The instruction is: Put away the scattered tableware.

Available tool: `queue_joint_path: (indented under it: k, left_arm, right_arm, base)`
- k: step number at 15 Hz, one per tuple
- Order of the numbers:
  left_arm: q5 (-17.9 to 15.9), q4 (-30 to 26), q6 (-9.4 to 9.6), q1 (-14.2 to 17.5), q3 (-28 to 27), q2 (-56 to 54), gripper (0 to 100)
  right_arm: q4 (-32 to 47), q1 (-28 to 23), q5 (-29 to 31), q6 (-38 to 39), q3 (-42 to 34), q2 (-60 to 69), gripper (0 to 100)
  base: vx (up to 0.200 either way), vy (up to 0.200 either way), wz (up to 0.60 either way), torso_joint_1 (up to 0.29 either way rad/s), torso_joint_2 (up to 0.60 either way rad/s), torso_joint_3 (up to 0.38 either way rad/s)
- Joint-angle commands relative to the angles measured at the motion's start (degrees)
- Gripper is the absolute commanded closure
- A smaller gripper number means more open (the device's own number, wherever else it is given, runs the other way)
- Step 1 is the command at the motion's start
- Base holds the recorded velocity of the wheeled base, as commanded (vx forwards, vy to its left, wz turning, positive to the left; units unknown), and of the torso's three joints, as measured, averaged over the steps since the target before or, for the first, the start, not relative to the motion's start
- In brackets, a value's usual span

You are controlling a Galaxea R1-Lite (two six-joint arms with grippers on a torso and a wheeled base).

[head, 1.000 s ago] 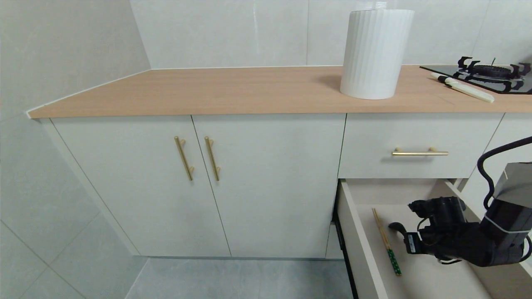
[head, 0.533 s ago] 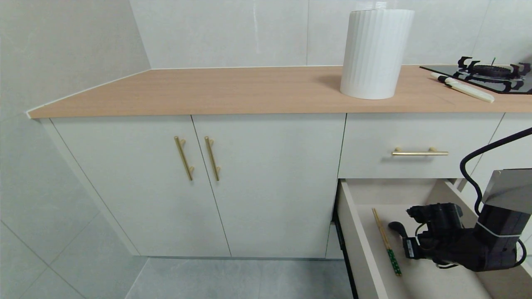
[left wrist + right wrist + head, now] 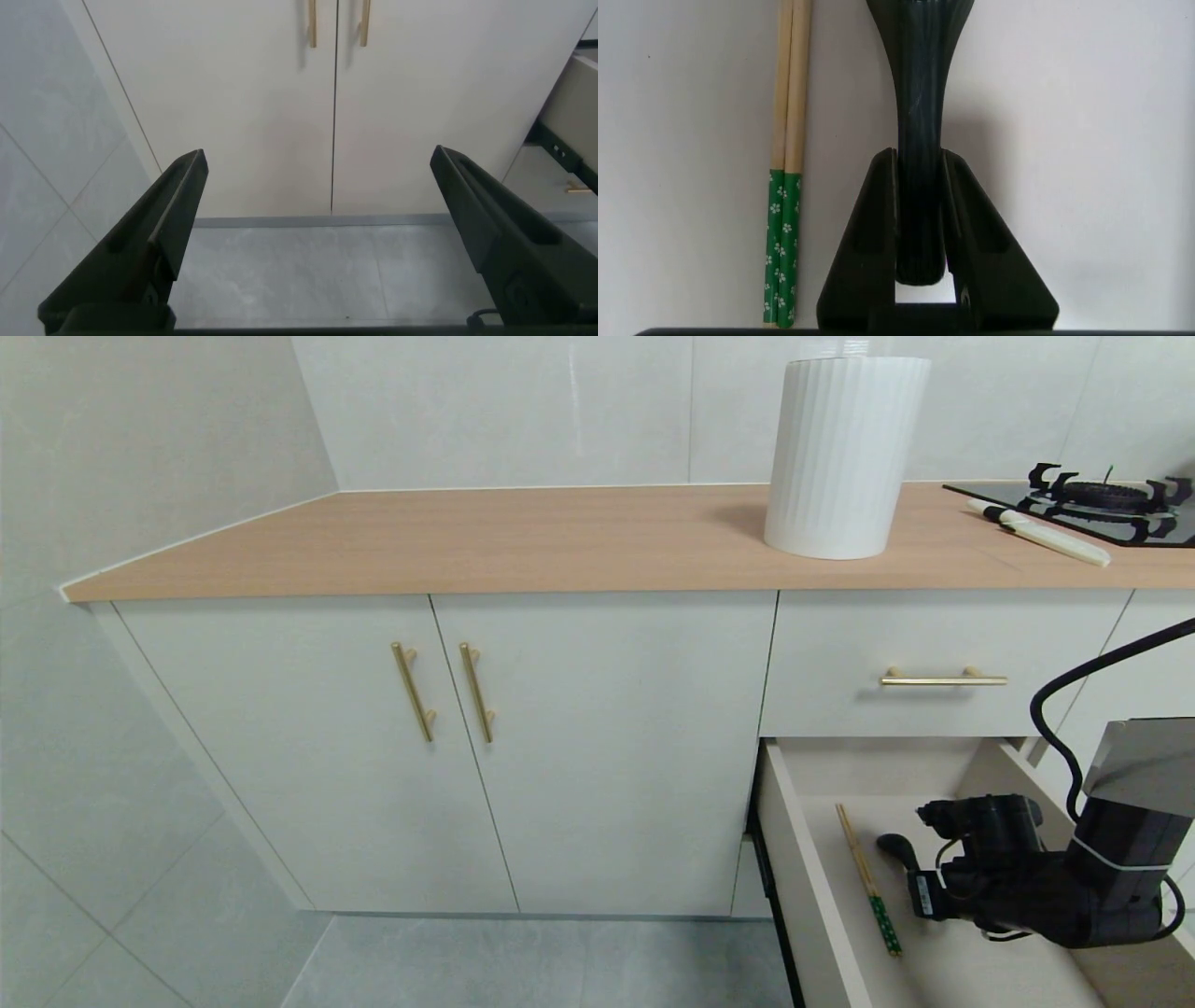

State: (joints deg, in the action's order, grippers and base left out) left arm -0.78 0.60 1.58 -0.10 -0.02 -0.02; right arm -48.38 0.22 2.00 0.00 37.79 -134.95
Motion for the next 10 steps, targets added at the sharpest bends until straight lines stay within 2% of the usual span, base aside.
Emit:
queue_joint_path:
  k: [1, 2, 10]
  left_arm:
    - [-0.01, 0.02, 0.00, 0.01, 0.02, 0.02, 0]
    - [-0.01, 0.02, 0.00, 0.01, 0.02, 0.02, 0]
    - [-0.01, 0.02, 0.00, 0.01, -0.06, 0.02, 0]
  right_arm:
    - [-0.04, -0.04, 0.02, -0.09, 0.00, 0.04, 100]
    - [-0.04, 0.04, 0.02, 0.00, 0.00, 0.04, 0]
    - [-0.39, 0.04, 0.02, 0.09, -0.09, 1.53, 0]
  base:
    - [0.000, 0.000, 0.00, 0.000, 0.00, 0.000]
    - [0.000, 0.000, 0.00, 0.000, 0.00, 0.000]
    - [0.000, 0.000, 0.00, 0.000, 0.00, 0.000]
